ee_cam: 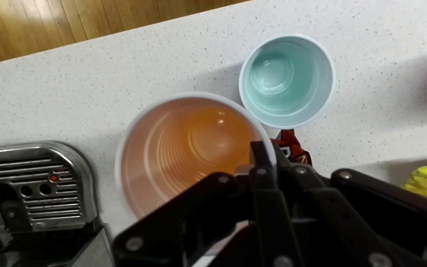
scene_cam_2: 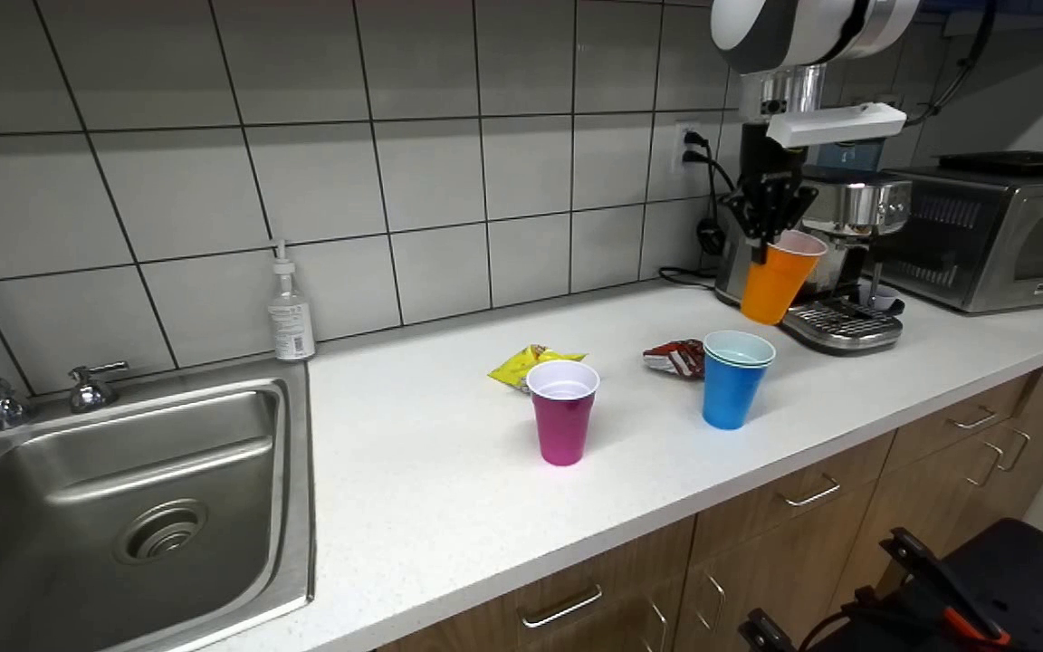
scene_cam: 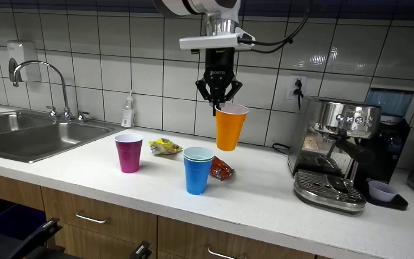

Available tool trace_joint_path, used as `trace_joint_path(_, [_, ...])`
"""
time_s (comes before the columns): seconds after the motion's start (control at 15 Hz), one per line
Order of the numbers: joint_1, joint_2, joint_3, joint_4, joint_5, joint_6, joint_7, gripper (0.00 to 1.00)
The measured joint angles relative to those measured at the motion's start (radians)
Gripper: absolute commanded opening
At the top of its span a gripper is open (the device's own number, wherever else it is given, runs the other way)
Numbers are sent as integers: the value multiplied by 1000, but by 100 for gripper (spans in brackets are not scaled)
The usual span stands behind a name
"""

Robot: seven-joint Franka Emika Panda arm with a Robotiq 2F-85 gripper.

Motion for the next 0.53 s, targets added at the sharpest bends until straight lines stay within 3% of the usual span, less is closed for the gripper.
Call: trace_joint_path(0.53, [49,-32,34,-45,-1,7,-13,1])
